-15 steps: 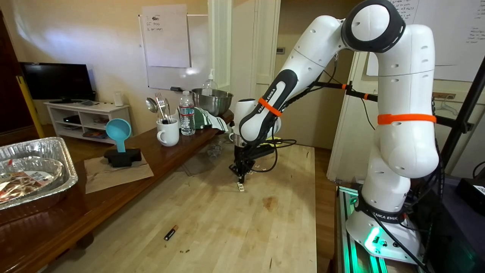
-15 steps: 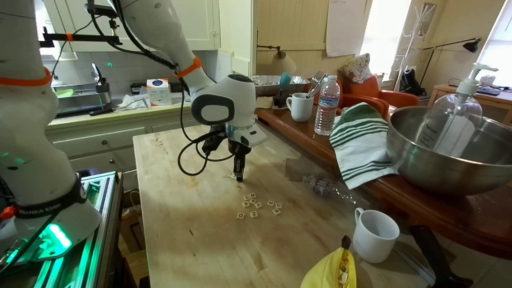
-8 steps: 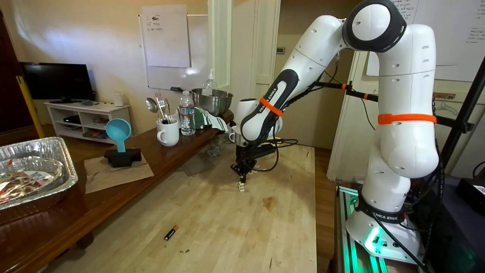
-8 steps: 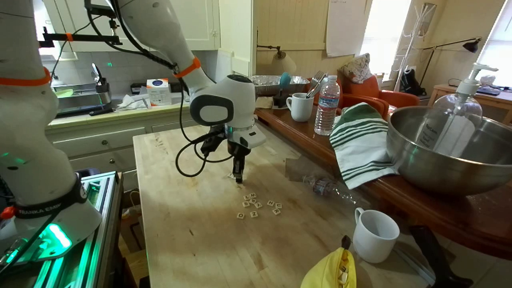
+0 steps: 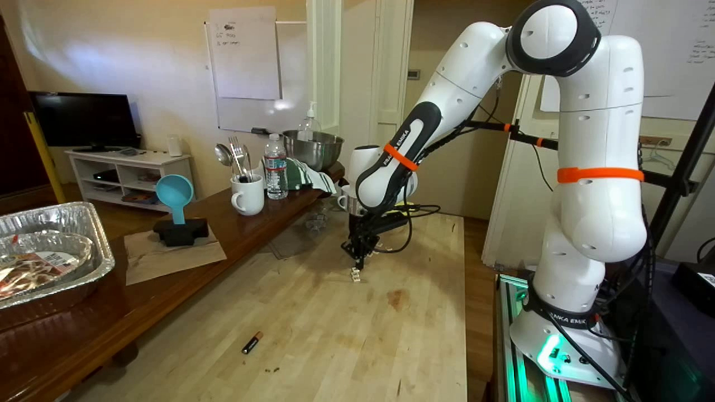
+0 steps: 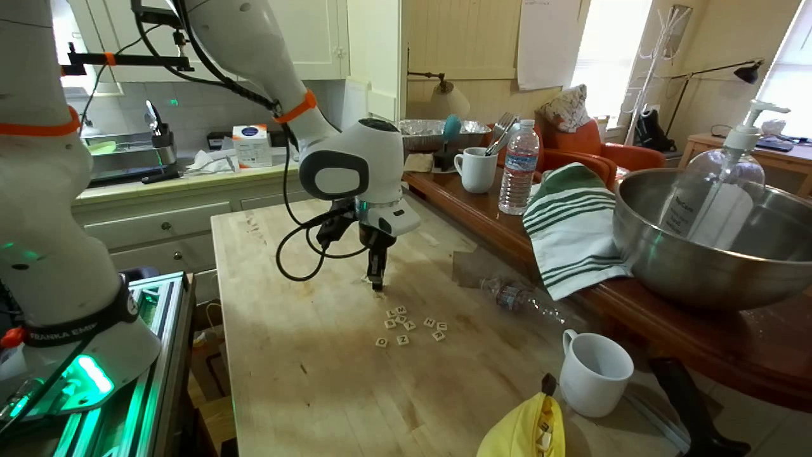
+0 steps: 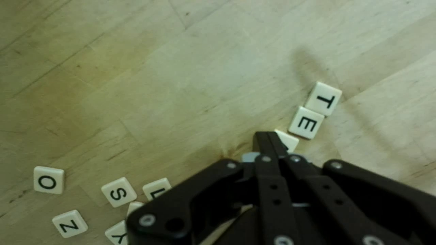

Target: Align the blocks on the table

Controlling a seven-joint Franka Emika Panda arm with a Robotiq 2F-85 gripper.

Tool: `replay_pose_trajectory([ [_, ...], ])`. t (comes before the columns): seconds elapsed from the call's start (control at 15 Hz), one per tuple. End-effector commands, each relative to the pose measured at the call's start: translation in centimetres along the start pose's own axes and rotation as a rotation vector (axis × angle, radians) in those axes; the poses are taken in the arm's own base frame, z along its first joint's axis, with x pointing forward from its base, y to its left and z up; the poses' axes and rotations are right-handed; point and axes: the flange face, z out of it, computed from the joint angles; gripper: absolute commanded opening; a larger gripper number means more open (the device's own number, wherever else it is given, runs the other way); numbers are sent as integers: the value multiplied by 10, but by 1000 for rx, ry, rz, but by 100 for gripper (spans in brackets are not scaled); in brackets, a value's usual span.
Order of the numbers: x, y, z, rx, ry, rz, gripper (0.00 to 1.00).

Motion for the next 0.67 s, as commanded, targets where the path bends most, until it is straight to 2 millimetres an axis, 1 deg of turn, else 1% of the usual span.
replay_pose_trajectory([
  [0.0,-2,-2,7,-1,-6,5,0],
  [0.6,-1,-9,9,0,-5,-10,0],
])
